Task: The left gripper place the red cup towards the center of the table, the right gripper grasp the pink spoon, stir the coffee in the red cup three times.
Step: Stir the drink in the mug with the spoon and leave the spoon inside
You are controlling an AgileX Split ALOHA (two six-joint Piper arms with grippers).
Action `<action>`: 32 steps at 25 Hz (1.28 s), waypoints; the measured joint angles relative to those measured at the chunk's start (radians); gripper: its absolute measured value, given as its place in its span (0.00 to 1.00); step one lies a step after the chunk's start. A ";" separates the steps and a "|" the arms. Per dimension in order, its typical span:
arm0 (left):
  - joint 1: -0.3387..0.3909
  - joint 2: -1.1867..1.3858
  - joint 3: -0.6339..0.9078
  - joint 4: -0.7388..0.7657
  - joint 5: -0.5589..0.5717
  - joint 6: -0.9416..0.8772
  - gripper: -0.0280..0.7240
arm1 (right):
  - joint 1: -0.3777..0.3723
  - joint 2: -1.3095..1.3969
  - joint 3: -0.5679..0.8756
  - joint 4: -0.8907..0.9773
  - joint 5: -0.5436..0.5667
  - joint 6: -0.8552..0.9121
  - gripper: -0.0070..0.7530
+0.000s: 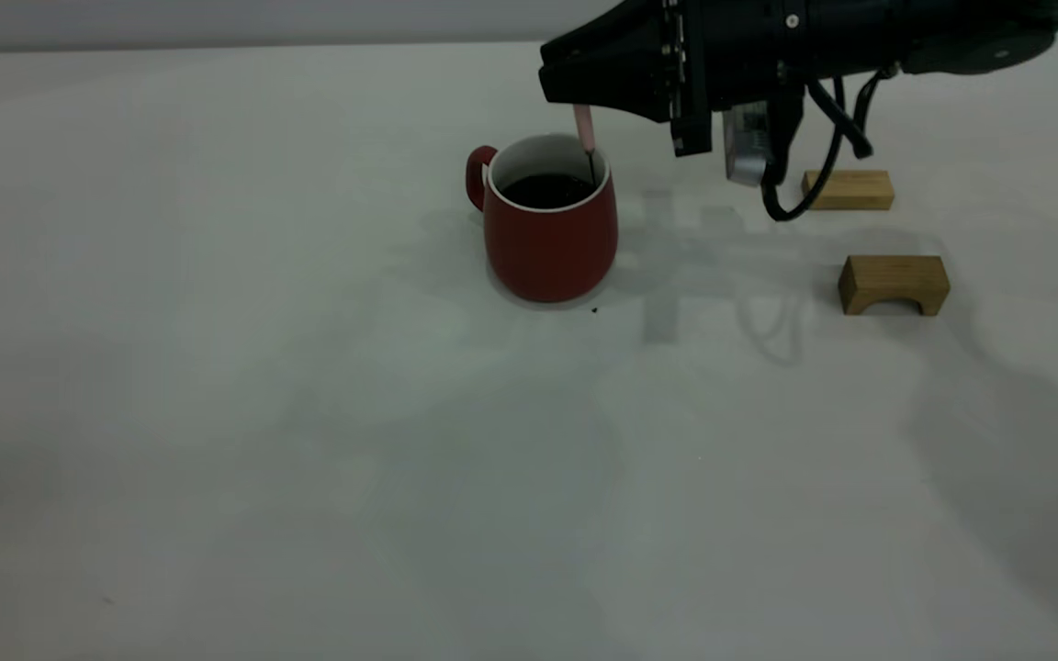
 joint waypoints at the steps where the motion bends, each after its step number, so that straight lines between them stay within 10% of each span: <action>1: 0.000 0.000 0.000 0.000 0.000 0.000 0.51 | 0.009 -0.002 0.009 0.007 0.000 0.001 0.19; 12: 0.000 0.000 0.000 0.000 0.000 0.000 0.51 | 0.067 0.084 -0.162 0.028 0.003 0.001 0.19; 32: 0.000 0.000 0.000 0.000 0.000 0.000 0.51 | 0.029 0.029 -0.028 -0.091 0.018 -0.006 0.28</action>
